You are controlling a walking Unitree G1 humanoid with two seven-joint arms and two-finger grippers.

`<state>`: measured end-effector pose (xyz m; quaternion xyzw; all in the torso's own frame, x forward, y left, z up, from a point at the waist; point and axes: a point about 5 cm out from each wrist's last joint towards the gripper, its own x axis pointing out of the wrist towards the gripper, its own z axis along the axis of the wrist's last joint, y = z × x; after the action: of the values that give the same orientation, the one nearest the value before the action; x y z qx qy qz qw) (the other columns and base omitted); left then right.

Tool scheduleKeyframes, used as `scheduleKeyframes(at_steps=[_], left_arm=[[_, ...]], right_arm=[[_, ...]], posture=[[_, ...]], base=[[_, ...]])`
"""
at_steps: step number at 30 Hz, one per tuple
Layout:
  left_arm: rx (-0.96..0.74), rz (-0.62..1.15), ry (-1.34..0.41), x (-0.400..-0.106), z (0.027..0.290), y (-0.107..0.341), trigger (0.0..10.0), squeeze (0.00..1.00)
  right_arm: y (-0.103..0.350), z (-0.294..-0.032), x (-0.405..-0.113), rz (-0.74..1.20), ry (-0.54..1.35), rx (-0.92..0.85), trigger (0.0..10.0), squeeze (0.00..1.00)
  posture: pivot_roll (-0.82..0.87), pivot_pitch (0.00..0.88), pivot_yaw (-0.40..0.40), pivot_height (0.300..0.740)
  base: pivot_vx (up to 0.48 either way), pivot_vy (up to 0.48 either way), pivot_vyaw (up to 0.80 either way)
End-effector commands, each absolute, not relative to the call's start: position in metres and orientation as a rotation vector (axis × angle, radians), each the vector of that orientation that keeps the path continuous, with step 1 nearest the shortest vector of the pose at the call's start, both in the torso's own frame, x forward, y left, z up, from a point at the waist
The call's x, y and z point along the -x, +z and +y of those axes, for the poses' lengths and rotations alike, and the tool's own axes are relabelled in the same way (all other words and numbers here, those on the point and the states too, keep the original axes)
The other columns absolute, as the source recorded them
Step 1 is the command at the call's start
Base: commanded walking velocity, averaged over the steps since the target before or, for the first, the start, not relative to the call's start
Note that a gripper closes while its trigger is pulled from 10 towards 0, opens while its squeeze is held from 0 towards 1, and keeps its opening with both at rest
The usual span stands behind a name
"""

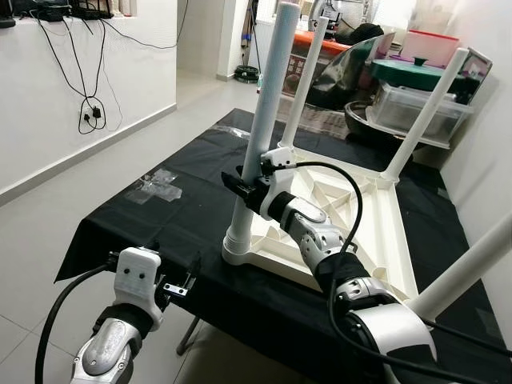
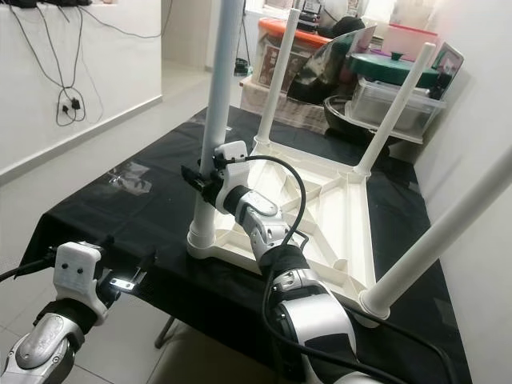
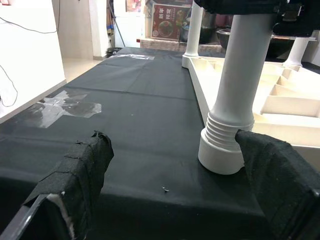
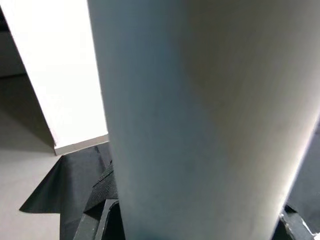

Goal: Building children table

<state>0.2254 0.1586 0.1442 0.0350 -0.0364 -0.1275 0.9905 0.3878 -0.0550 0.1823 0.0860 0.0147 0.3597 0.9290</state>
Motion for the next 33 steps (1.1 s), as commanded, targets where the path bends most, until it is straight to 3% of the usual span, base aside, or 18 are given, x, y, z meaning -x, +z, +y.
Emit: scheduleKeyframes(at_steps=[1,5,12,25,31,33], left_arm=[[-0.058,-0.059,-0.260,-0.225,0.158,0.142,10.0,0.00],[-0.060,-0.059,-0.257,-0.225,0.158,0.142,10.0,0.00],[-0.066,-0.060,-0.261,-0.227,0.160,0.143,10.0,0.00],[-0.057,-0.056,-0.244,-0.225,0.162,0.141,10.0,0.00],[-0.051,-0.057,-0.238,-0.224,0.161,0.141,10.0,0.00],[-0.051,-0.057,-0.227,-0.224,0.162,0.141,10.0,0.00]], right_arm=[[0.138,-0.059,-0.377,0.225,0.710,-0.237,0.0,0.00],[0.142,-0.061,-0.375,0.163,0.739,-0.216,0.0,0.00],[0.154,-0.053,-0.363,0.027,0.947,-0.091,0.0,0.00],[0.159,-0.040,-0.360,0.010,1.064,-0.008,0.0,0.00],[0.160,-0.039,-0.360,0.013,1.087,0.009,0.0,0.00],[0.157,-0.040,-0.365,0.060,0.989,0.006,0.0,0.00]], posture=[[0.15,0.000,-0.165,0.740],[0.15,0.000,-0.158,0.740],[0.14,0.000,-0.154,0.740],[0.16,0.000,-0.178,0.740],[0.15,0.000,-0.185,0.740],[0.15,0.000,-0.189,0.740]], base=[[0.000,0.000,0.00],[0.000,0.000,0.00],[0.000,0.000,0.00],[0.000,0.000,0.00],[0.000,0.000,0.00],[0.000,0.000,0.00]])
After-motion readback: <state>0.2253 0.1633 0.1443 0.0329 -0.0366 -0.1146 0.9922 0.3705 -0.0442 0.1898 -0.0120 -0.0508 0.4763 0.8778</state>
